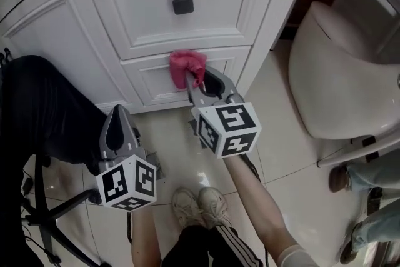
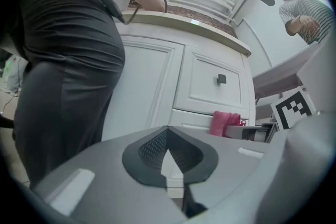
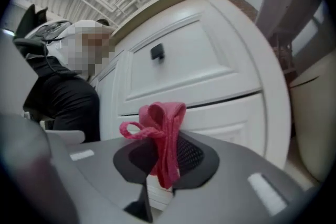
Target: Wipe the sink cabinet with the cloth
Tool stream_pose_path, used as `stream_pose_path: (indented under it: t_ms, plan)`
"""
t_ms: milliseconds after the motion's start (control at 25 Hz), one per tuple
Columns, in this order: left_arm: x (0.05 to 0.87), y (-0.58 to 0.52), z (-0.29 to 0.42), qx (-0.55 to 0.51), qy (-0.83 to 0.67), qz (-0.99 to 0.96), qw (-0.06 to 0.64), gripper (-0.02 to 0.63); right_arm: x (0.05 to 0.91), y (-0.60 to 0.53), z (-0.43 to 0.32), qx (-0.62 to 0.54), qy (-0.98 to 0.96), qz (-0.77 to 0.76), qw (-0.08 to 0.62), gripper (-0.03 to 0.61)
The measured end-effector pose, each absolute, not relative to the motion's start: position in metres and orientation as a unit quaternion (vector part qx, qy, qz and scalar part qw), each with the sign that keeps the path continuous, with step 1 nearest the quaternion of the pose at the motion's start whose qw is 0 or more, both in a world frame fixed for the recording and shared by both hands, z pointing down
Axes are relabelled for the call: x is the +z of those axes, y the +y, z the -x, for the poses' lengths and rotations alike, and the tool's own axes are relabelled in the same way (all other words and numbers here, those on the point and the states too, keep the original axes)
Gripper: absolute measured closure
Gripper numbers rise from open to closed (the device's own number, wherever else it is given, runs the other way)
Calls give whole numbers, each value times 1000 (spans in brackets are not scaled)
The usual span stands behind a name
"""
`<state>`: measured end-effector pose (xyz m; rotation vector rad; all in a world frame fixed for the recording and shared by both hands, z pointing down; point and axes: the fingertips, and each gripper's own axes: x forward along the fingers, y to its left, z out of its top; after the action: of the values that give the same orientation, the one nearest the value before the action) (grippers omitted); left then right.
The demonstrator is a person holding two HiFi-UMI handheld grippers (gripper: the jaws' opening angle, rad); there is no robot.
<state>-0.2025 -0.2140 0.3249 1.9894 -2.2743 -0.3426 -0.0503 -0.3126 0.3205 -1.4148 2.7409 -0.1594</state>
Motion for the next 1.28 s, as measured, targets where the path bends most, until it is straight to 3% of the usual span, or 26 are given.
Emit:
stream_pose_path:
  t_ms: [400,480,600,760,880,1000,1120,1280]
  plan:
    - [319,-220,165,-102,-722,-683,44,598,327,-334,-145,-81,768,633,54,518]
    - [322,-218,176,-101,-727,-678,34,598,315,-315,-123,-86,789,600,97,518]
    - [330,-217,198,-107,-742,-661,32,598,305,-286,-23,-65,853,505,113,518]
    - [340,-203,223,-112,-764,-634,26,598,349,-264,123,-59,921,380,58,518]
    - [348,-188,237,-126,-777,-615,37,598,384,-259,185,-53,943,329,14,518]
    - [355,-199,235,-142,-770,-620,49,598,388,-275,179,-30,933,359,-2,518]
    - [362,-208,221,-125,-759,-637,43,598,384,-293,114,-24,891,453,1,520]
    - [366,-219,198,-136,-739,-658,60,598,384,-297,74,-5,884,467,-15,522]
